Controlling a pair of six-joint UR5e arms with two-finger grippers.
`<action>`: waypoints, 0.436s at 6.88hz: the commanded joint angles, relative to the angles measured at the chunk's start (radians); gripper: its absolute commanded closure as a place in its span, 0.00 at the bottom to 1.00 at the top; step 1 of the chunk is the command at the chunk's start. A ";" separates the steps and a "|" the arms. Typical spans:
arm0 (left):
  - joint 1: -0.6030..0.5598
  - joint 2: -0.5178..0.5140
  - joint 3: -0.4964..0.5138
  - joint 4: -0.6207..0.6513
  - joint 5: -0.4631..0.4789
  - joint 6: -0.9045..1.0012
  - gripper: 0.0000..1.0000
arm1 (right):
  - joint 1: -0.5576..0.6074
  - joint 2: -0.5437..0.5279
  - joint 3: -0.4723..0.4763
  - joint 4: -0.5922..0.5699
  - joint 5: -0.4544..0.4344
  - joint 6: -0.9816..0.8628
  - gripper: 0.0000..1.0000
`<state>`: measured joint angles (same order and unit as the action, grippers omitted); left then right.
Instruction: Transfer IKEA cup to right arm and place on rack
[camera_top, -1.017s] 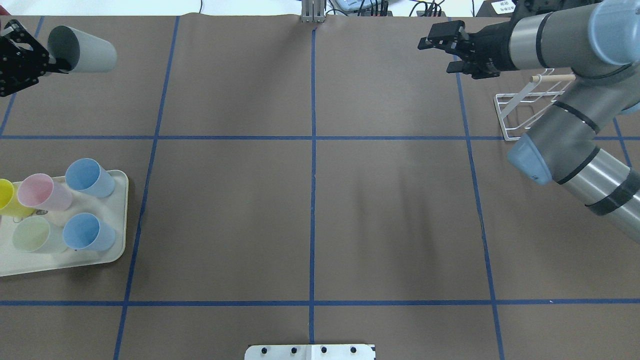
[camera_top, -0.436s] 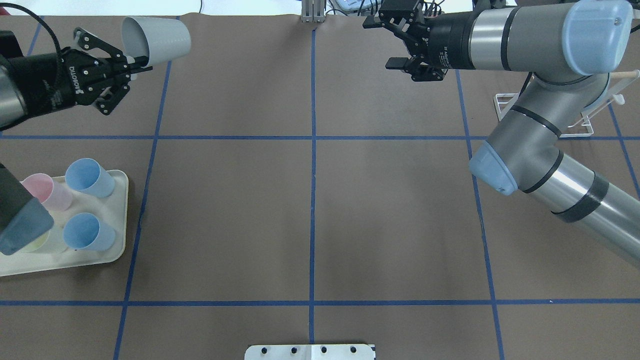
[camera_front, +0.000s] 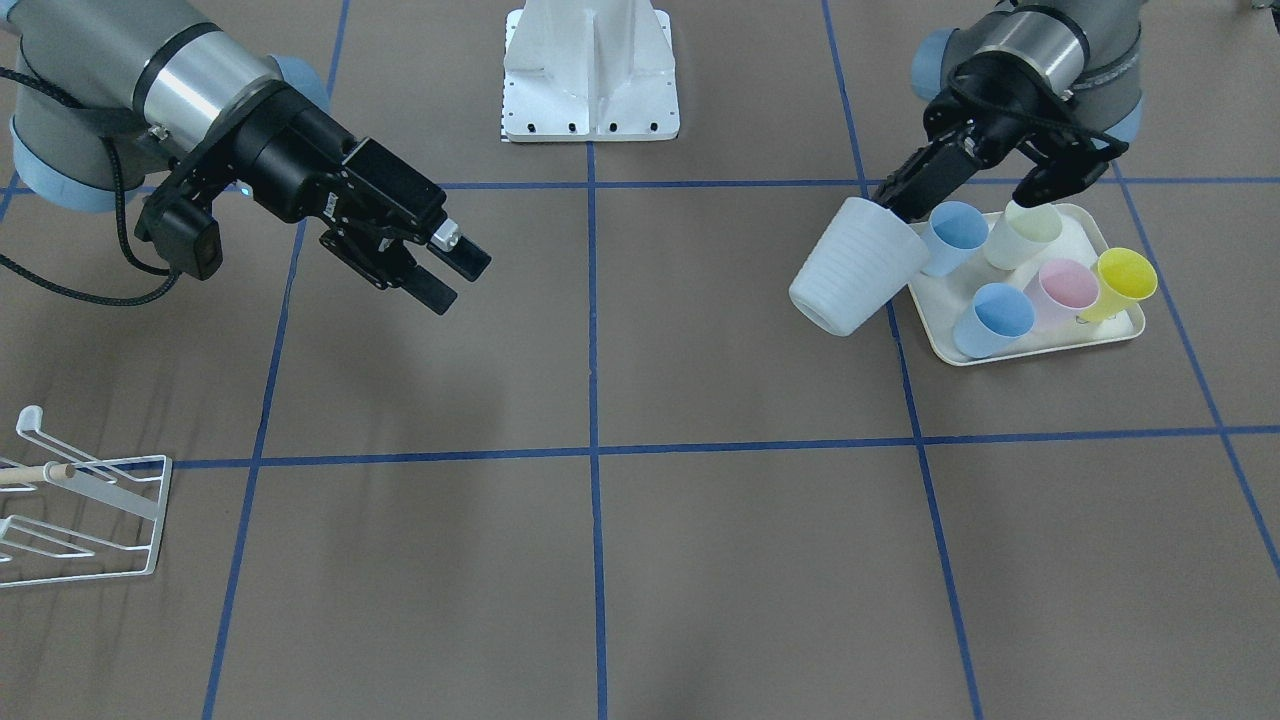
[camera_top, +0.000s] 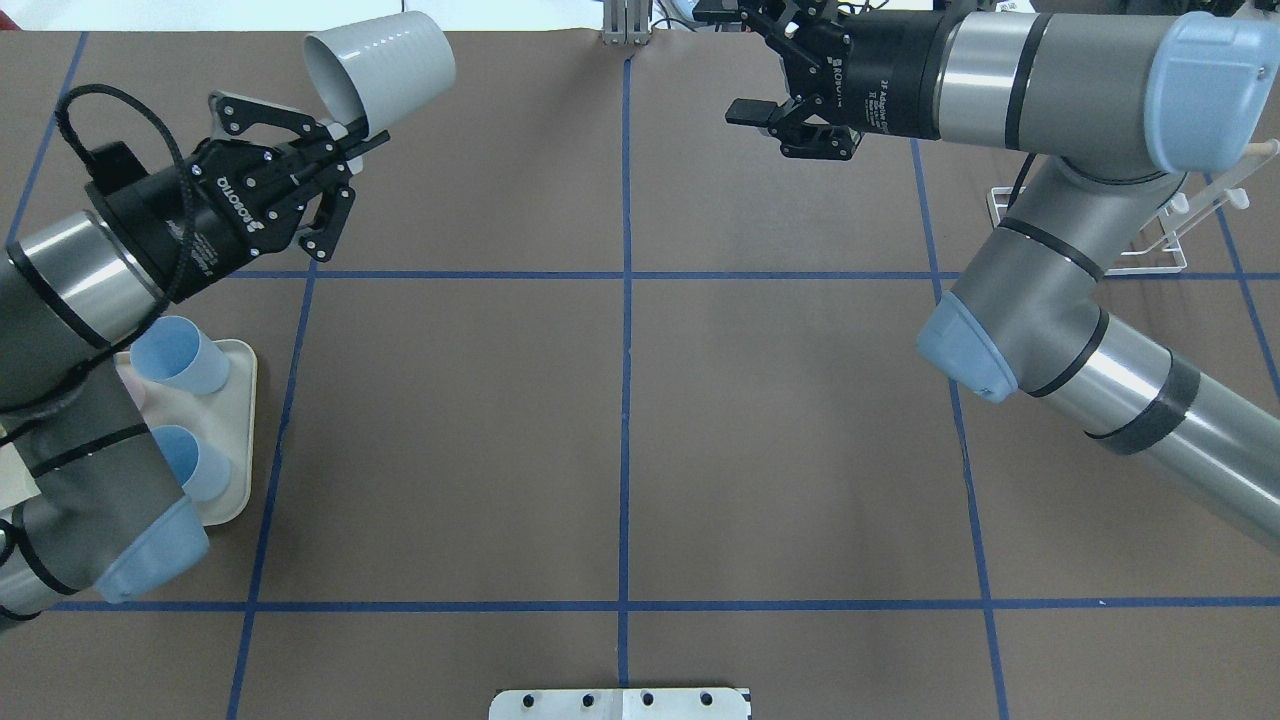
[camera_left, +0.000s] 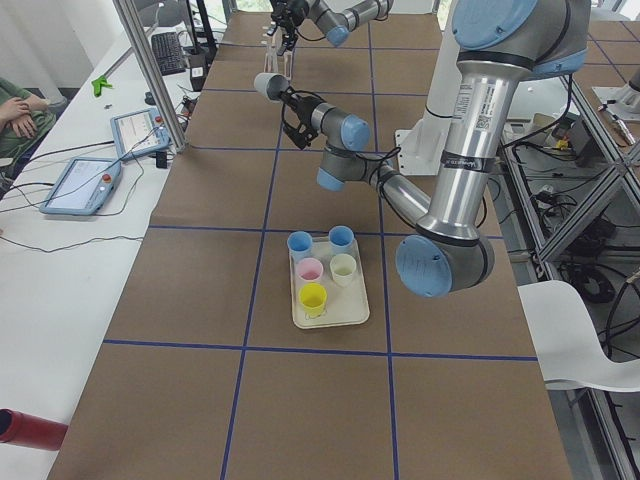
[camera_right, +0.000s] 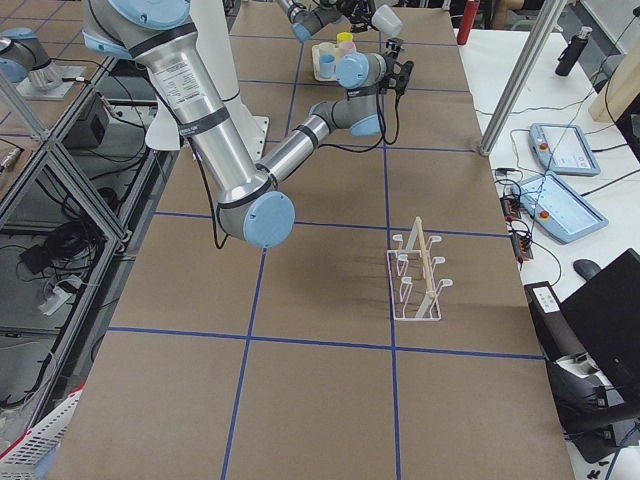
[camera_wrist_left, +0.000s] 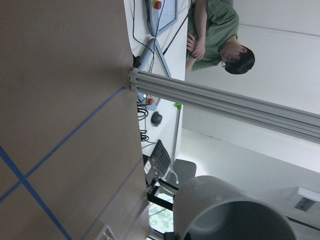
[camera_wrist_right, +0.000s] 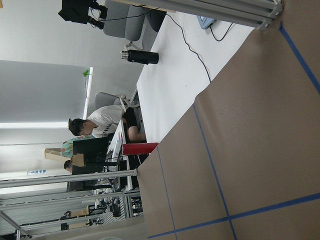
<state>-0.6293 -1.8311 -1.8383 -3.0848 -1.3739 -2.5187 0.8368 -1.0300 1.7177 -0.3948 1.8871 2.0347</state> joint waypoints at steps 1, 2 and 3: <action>0.074 -0.080 0.024 0.045 0.009 0.071 1.00 | -0.036 0.001 0.005 0.037 -0.009 0.012 0.01; 0.083 -0.126 0.022 0.063 -0.002 0.133 1.00 | -0.042 0.001 0.003 0.037 -0.011 0.012 0.01; 0.085 -0.144 0.015 0.072 0.002 0.129 1.00 | -0.048 0.001 0.003 0.037 -0.011 0.010 0.01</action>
<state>-0.5517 -1.9435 -1.8192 -3.0300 -1.3705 -2.4121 0.7972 -1.0293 1.7211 -0.3589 1.8771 2.0455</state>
